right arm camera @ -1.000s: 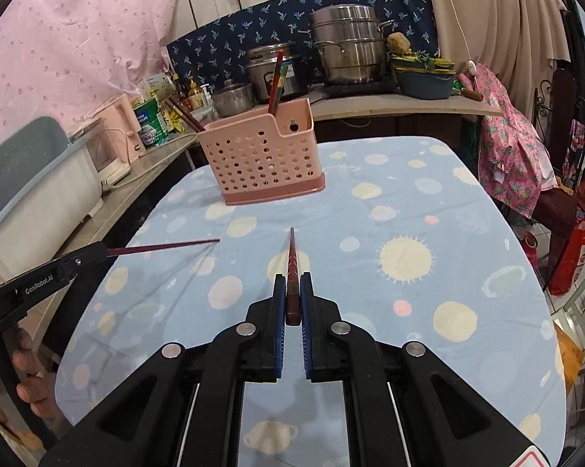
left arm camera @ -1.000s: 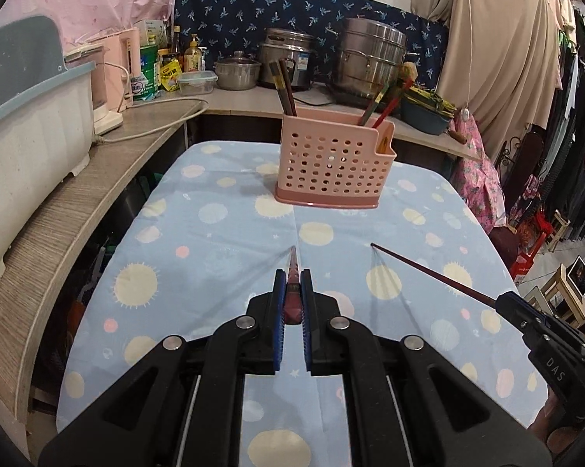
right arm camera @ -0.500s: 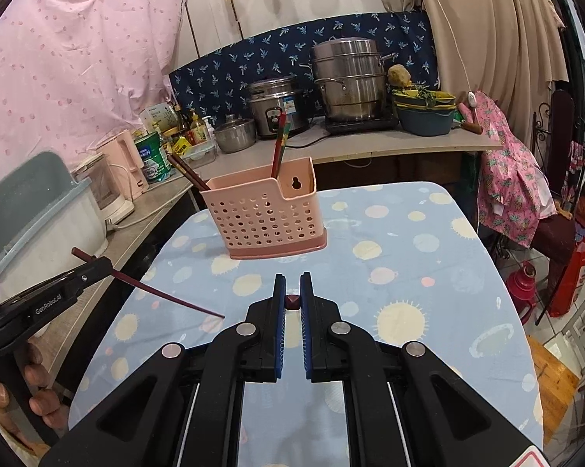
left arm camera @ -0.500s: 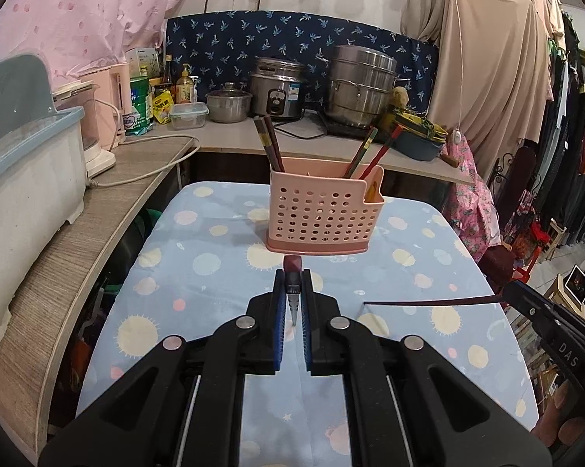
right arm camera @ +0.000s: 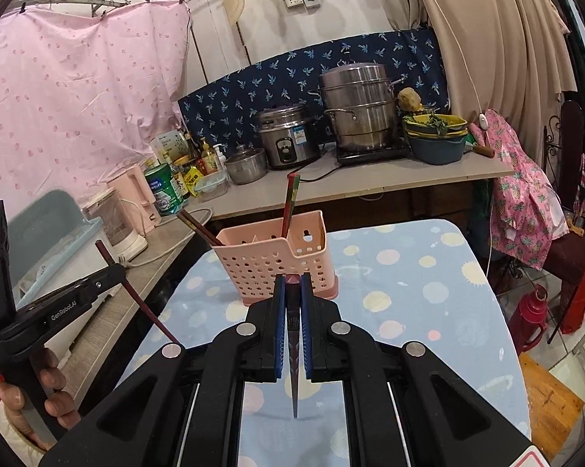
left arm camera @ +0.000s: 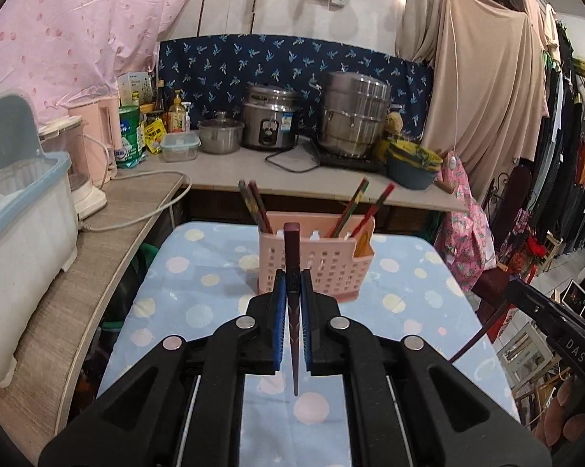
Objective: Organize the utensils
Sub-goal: 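Lift both dark red chopsticks and carry them over the pink basket, then lower the chopsticks into the basket and open both tools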
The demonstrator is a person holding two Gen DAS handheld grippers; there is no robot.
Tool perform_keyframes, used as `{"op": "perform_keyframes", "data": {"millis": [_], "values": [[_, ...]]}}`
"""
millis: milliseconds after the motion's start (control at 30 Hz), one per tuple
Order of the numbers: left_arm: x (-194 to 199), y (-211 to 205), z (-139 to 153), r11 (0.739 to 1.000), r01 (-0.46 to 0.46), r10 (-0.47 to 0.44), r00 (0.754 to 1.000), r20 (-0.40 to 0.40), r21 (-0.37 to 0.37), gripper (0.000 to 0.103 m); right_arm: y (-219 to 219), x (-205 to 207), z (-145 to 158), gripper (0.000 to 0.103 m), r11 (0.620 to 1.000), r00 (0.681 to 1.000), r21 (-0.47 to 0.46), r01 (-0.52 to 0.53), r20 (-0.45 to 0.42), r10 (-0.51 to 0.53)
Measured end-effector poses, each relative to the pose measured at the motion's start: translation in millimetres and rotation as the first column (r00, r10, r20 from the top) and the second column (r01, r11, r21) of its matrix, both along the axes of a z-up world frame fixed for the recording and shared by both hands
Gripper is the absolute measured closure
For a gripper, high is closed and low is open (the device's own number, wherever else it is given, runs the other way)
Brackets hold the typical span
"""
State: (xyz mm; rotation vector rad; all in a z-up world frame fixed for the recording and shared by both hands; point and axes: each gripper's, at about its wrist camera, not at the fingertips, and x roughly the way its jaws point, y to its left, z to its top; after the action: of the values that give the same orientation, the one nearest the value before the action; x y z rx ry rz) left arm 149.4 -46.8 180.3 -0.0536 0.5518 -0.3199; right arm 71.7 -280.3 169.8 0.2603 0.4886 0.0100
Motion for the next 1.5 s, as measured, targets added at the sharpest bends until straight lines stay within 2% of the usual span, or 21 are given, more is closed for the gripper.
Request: {"op": "perform_keyframes", "data": {"millis": [233,467,567,733,900,1100,1500], "values": [[28,-7,43,1.000,-0.004,0.006,0.997,0.075,-0.027,0.096,-3,32,38,0.096,1.000,0.998,0.010,-0.017,0.060,0.017],[64,-14,91,0.998,-0.024,0.032,0.986,0.161,-0.052,0.096,-5,78,85,0.096,1.000,0.988,0.009,-0.008,0.156,0.007],[78,-20,105,0.998,-0.034,0.043,0.981,0.190,-0.051,0.096,-4,99,103,0.096,1.000,0.981,0.012,-0.012,0.192,0.009],[102,-27,111,0.998,-0.043,0.053,0.976,0.210,-0.051,0.096,-5,133,119,0.096,1.000,0.975,0.030,-0.003,0.221,-0.004],[126,-33,102,0.998,-0.048,0.056,0.981,0.188,-0.045,0.096,-8,164,113,0.096,1.000,0.978,0.027,0.008,0.206,-0.013],[148,-39,83,0.998,-0.046,0.051,0.987,0.151,-0.035,0.096,-12,196,91,0.096,0.999,0.986,0.031,0.015,0.168,-0.020],[178,-44,44,0.999,-0.049,0.050,0.995,0.083,-0.009,0.096,-1,226,45,0.096,1.000,0.996,0.021,-0.020,0.090,0.018]]}}
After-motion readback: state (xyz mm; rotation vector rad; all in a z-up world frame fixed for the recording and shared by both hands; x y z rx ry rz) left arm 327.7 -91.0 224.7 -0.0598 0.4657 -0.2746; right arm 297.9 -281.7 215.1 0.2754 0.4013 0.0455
